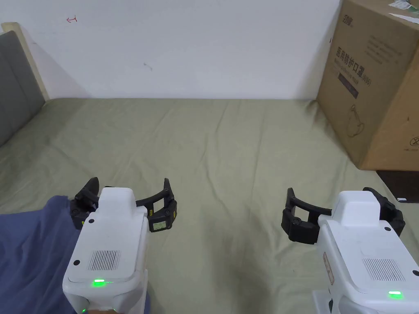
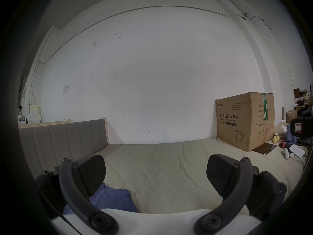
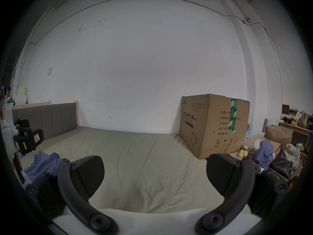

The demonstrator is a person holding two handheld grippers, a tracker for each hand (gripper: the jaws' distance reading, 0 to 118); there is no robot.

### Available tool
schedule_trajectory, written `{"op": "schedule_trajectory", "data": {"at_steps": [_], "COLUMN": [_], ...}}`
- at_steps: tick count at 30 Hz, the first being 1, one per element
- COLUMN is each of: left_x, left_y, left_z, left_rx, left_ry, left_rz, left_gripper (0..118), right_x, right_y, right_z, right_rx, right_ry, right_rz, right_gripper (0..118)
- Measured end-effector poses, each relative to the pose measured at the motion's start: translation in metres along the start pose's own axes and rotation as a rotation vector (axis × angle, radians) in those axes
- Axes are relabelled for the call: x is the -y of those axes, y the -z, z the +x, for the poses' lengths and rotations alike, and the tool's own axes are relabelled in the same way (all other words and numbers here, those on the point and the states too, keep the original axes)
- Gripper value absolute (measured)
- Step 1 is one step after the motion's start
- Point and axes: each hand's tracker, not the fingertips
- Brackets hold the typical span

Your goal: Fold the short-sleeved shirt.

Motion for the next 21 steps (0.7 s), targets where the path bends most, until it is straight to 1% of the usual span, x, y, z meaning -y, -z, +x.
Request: {"op": "schedule_trajectory", "data": {"at_steps": [7,13,14,15,16,17,18,19,20,21], "left_x": [0.0002,-0.0017,-0.0022,-0.0025,-0.0027,-0.0031,-0.0042,-0.0047,-0.0044,-0.0044], "left_y": [0.0007,0.0009,0.0006,-0.0001,-0.0009,-0.0013,-0.0005,0.0006,0.0006,0.0003], "left_z": [0.0006,0.0002,0.0003,0.0005,0.0008,0.0012,0.002,0.0022,0.0025,0.0023], "left_rx": [-0.004,0.012,0.014,0.017,0.02,0.022,0.023,0.029,0.045,0.037], "left_ry": [0.005,-0.017,-0.021,-0.025,-0.029,-0.032,-0.033,-0.032,-0.036,-0.037], "left_rz": [-0.005,-0.02,-0.022,-0.021,-0.018,-0.018,-0.029,-0.038,-0.041,-0.042], "left_gripper": [118,117,115,108,94,56,32,15,8,4], "right_x": [-0.0006,-0.0038,-0.0046,-0.0059,-0.0066,-0.0068,-0.0073,-0.0078,-0.0086,-0.0086], "right_y": [0.0007,0.0009,0.0009,0.001,0.0007,0.0001,-0.0007,-0.001,-0.0003,0.0012], "right_z": [0.0011,0.0011,0.0007,0.0003,0.0003,0.0006,0.0006,0.0,-0.001,-0.0009], "right_rx": [-0.001,0.002,0.007,0.016,0.016,0.007,0.002,0.005,0.011,0.023], "right_ry": [0.0,-0.008,-0.006,-0.001,0.005,0.014,0.021,0.021,0.017,0.002], "right_rz": [-0.001,-0.011,-0.016,-0.024,-0.027,-0.023,-0.018,-0.017,-0.02,-0.022], "right_gripper": [117,116,116,115,112,103,87,61,18,0]}}
